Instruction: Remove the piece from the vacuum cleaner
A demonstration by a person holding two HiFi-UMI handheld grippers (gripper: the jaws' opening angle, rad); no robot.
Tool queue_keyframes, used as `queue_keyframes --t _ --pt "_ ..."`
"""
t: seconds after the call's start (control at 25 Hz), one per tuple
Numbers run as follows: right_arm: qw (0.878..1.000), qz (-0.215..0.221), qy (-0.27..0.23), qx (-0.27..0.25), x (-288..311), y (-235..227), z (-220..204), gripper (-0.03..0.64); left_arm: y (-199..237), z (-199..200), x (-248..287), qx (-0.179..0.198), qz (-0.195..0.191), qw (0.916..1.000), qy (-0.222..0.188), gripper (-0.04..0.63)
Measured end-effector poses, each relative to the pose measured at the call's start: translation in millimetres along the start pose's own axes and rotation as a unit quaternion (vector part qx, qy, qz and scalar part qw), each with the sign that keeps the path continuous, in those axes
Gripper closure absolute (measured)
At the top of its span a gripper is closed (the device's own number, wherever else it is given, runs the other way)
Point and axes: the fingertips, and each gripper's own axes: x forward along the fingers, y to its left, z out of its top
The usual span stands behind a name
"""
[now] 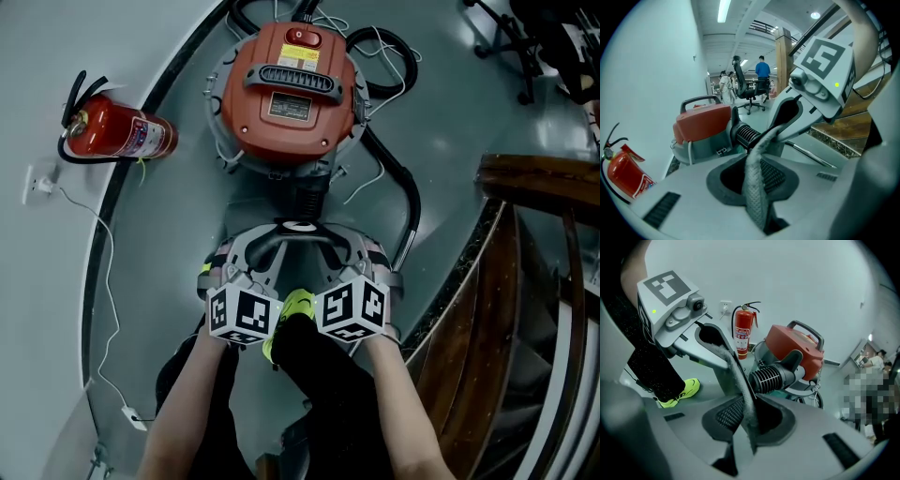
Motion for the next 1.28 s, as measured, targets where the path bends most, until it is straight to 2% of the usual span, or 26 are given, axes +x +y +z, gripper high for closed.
queue_keyframes --t 0.64,1.0,1.2,1.28 --pt "0.999 0.027 0.011 0.044 10 35 -22 0.546 -24 -32 0 -0.005 -0.020 0.9994 0.027 0.532" --pt "0.995 0.055 0.032 0.078 33 74 -51 0.545 -48 -72 7 0.038 -0.048 0.9974 0.039 0.526" --pt "0.993 0.069 0.041 0.086 42 95 -65 0.545 -58 -91 12 0.034 -0.077 0.9954 0.046 0.499" --pt "0.993 0.074 0.045 0.085 46 98 -68 0.543 -59 -97 12 0.016 -0.080 0.9957 0.045 0.431"
